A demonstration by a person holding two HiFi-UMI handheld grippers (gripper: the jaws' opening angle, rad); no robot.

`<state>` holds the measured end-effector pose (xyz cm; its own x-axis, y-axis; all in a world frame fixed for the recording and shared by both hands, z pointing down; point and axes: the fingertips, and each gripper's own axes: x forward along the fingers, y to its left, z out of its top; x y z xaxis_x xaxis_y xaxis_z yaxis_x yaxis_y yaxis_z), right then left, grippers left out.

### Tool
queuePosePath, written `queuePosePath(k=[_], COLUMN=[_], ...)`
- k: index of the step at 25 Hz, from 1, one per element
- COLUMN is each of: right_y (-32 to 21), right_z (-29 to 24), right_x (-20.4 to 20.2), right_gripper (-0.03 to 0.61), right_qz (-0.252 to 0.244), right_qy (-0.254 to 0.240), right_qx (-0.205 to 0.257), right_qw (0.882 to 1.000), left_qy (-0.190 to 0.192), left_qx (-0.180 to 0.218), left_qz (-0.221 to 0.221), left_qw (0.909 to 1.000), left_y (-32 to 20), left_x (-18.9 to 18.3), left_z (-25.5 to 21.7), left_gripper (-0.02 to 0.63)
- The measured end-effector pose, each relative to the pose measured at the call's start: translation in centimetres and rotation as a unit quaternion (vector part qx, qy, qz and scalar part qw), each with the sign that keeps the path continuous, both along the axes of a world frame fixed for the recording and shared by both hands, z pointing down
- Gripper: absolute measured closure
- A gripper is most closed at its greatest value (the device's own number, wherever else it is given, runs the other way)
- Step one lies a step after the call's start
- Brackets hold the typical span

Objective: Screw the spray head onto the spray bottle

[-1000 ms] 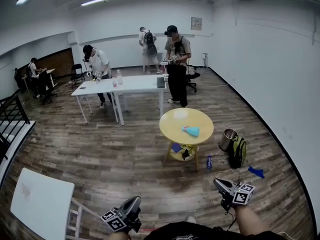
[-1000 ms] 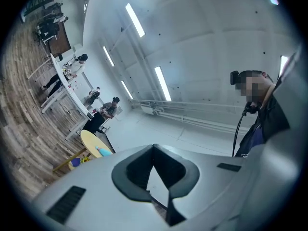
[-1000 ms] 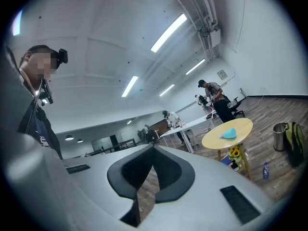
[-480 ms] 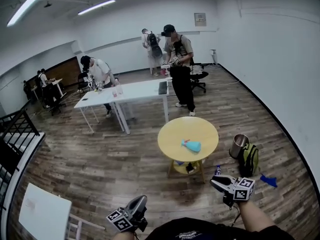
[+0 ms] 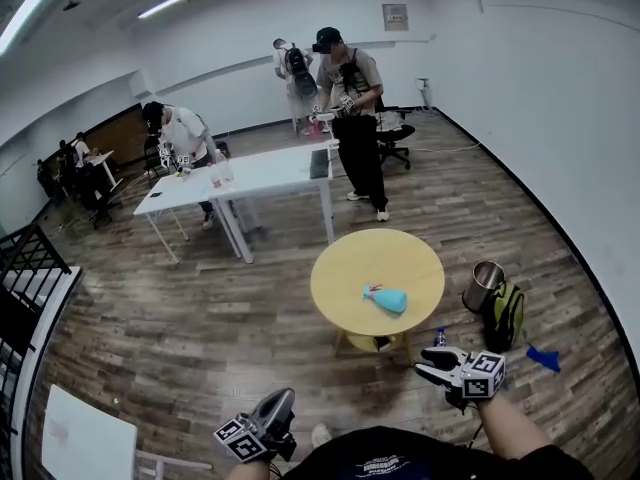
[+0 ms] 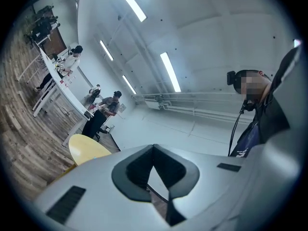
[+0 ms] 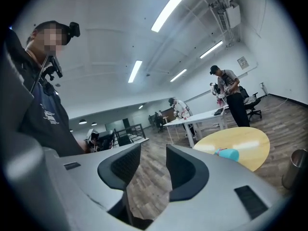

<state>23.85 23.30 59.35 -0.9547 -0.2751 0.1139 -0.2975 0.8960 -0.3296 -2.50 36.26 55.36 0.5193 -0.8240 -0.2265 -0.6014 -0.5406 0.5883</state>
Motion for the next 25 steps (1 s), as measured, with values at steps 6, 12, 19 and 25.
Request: queuePosePath(k=[6, 12, 19, 25], right_y=[-8.2, -16.2, -24.4, -34.2], right_z=[1.4, 5.4, 12.6, 20.1], right_x=[-7.5, -15.6, -18.8, -16.2], right_gripper=[0.349, 0.227, 0.137, 0.066], right_qz=[0.042, 0.086, 0.058, 0.008], right_qy=[0.063, 0.145, 0.289, 0.436], right_qx=[0.021, -0.008, -0.039, -0.042], right_qw=[0.997, 0.986, 0.955, 0.899], left_qy=[0.002, -0.022, 0.004, -0.009], left_qx=[0.010, 0.015, -0.019, -0.047], left_qz=[0.075, 0.158, 0.188, 0.173], left_qw=[0.9972, 0.9871, 0.9820, 0.9837], left_y=[-12.0, -23.3, -34.3, -41.7], left_x=[-7.9, -16.1, -18.2, -16.8], left_z=[1.2, 0.2, 2.6, 4.9], left_gripper=[0.606, 0.606, 0.606, 0.606])
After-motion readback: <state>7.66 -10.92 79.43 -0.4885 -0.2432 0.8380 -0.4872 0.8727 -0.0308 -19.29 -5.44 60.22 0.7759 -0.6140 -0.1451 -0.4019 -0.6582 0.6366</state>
